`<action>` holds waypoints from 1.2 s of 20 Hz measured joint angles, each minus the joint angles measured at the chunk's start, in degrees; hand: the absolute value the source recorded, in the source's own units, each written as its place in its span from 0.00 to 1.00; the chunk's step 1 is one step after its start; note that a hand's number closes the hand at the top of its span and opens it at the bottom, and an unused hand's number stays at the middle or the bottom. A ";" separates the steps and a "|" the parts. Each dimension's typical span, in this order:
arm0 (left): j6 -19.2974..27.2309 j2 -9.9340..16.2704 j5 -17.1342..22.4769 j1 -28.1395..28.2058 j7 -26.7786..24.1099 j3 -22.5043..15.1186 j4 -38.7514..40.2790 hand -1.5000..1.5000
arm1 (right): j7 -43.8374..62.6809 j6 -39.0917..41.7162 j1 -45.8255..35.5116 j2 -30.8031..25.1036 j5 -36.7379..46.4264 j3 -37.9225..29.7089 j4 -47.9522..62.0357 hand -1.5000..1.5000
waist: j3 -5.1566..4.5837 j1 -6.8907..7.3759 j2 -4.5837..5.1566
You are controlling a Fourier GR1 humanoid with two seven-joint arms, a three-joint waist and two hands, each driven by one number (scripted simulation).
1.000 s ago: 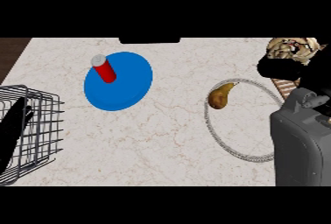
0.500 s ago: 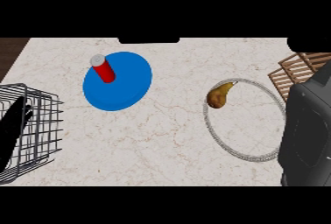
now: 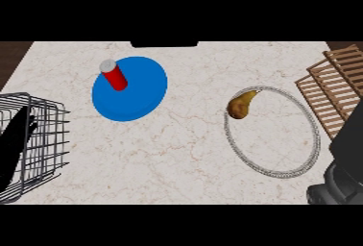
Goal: Pick the cupcake from the placemat and place it in the tiered shelf
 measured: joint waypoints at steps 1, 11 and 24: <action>-0.19 0.01 -0.08 -0.13 0.18 0.00 0.04 0.50 | -0.47 0.79 -0.66 -0.53 0.54 -1.02 0.29 1.00 | 0.00 0.04 0.04; -1.34 -0.89 -0.66 -1.18 -0.19 0.97 1.03 0.50 | -5.30 6.21 -1.27 -7.54 3.68 -9.31 4.24 1.00 | 0.04 0.44 0.25; -2.53 -2.28 -2.21 -1.72 -0.57 1.99 1.28 0.50 | -6.56 -0.56 6.65 -11.92 -2.00 -20.86 4.09 0.00 | 0.09 0.64 0.37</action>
